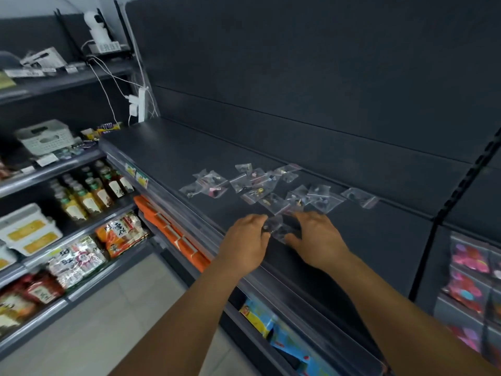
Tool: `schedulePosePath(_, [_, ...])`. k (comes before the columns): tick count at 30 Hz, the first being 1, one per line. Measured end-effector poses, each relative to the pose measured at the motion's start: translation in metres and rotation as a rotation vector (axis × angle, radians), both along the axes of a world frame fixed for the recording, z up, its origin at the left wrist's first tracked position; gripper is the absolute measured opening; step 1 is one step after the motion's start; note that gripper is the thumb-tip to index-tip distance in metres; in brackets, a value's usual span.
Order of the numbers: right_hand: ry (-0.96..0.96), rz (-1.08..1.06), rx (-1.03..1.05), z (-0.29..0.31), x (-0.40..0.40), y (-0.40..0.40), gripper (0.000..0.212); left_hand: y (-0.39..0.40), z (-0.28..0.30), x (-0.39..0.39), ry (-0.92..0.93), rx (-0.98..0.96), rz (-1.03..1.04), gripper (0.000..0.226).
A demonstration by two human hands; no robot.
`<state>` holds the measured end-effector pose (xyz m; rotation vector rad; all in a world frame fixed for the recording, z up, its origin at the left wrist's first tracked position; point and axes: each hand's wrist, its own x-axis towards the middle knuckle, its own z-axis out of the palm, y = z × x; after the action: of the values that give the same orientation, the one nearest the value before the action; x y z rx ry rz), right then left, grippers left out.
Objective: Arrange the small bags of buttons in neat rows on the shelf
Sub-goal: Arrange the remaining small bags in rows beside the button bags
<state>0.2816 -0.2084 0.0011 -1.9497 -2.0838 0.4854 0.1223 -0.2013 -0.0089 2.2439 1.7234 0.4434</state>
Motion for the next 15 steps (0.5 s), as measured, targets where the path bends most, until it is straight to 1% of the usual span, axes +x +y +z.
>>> schedulePosePath(2, [-0.044, -0.012, -0.039, -0.004, 0.000, 0.011, 0.055, 0.012, -0.005, -0.002, 0.020, -0.010, -0.005, 0.045])
schedulePosePath(5, [-0.035, -0.003, -0.042, -0.007, 0.004, 0.023, 0.037, 0.025, -0.010, -0.004, 0.019, 0.000, -0.067, 0.039])
schedulePosePath(7, [-0.042, 0.008, -0.020, -0.008, 0.010, 0.028, 0.031, 0.033, -0.011, -0.005, 0.003, 0.021, -0.131, 0.034])
schedulePosePath(9, [-0.043, 0.001, 0.021, -0.009, 0.017, 0.030, 0.036, 0.039, -0.011, -0.006, -0.008, 0.032, -0.195, 0.035])
schedulePosePath(11, [-0.021, -0.024, 0.050, -0.010, 0.024, 0.028, 0.041, 0.043, -0.013, -0.006, -0.037, 0.014, -0.254, 0.043])
schedulePosePath(13, [0.015, -0.059, 0.070, -0.012, 0.029, 0.024, 0.043, 0.045, -0.013, -0.004, -0.099, -0.030, -0.295, 0.050])
schedulePosePath(15, [0.063, -0.136, 0.146, -0.016, 0.033, 0.019, 0.041, 0.044, -0.012, 0.000, -0.171, -0.040, -0.304, 0.052])
